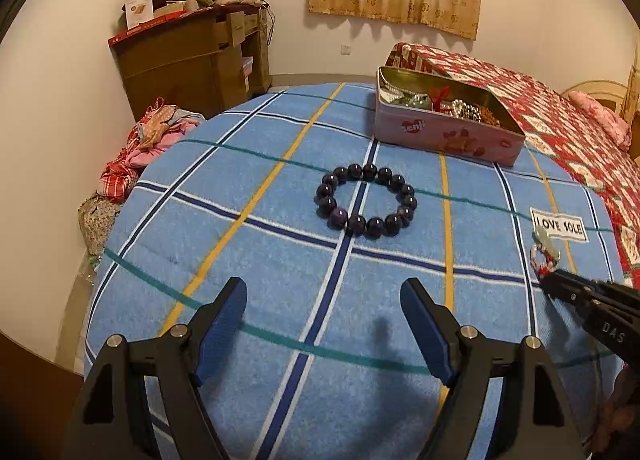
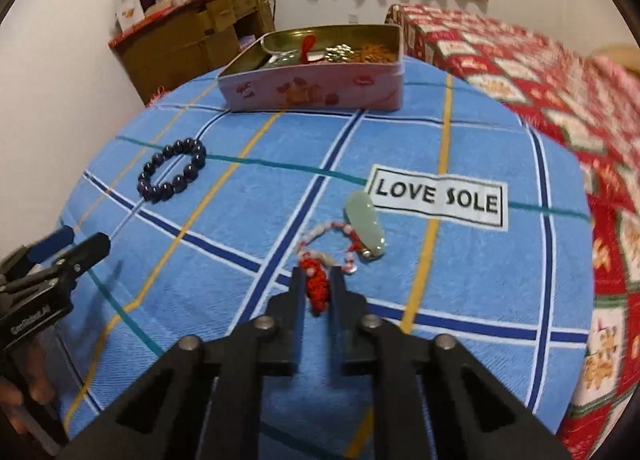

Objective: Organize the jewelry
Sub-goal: 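Grasp the red-tasseled jade pendant by its tassel with the right tool, then grasp the purple bead bracelet with the left tool while the right tool holds the pendant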

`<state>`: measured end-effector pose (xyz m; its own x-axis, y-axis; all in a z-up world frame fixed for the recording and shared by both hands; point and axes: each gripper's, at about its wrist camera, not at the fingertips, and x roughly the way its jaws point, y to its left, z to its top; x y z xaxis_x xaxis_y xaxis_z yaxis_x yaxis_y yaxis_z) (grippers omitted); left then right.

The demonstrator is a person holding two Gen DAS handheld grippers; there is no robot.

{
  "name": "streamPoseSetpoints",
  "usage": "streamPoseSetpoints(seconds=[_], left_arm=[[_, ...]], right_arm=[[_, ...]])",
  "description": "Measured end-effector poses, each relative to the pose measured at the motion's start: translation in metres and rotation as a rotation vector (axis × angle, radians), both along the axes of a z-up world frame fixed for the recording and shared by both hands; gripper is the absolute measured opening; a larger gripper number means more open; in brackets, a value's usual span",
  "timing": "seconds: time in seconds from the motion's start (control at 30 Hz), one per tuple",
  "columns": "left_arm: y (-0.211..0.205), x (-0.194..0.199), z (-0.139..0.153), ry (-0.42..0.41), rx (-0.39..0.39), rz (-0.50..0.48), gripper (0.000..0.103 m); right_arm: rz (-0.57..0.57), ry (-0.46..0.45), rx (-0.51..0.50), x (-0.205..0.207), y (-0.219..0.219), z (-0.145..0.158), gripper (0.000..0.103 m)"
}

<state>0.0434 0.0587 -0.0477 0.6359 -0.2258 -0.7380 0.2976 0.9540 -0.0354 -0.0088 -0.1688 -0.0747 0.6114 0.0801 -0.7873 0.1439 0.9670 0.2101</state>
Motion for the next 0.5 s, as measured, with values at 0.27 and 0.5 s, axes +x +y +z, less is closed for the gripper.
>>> streamPoseSetpoints(seconds=[0.27,0.5], left_arm=[[-0.003,0.007,-0.002,0.008,-0.015,-0.024,0.079],[-0.02,0.02,0.007,-0.019,-0.024,-0.107,0.079]], right_arm=[[-0.001,-0.077,0.214,-0.023,-0.022,0.011,0.012],[-0.004,-0.193,0.321,-0.038,-0.034,0.05,0.012]])
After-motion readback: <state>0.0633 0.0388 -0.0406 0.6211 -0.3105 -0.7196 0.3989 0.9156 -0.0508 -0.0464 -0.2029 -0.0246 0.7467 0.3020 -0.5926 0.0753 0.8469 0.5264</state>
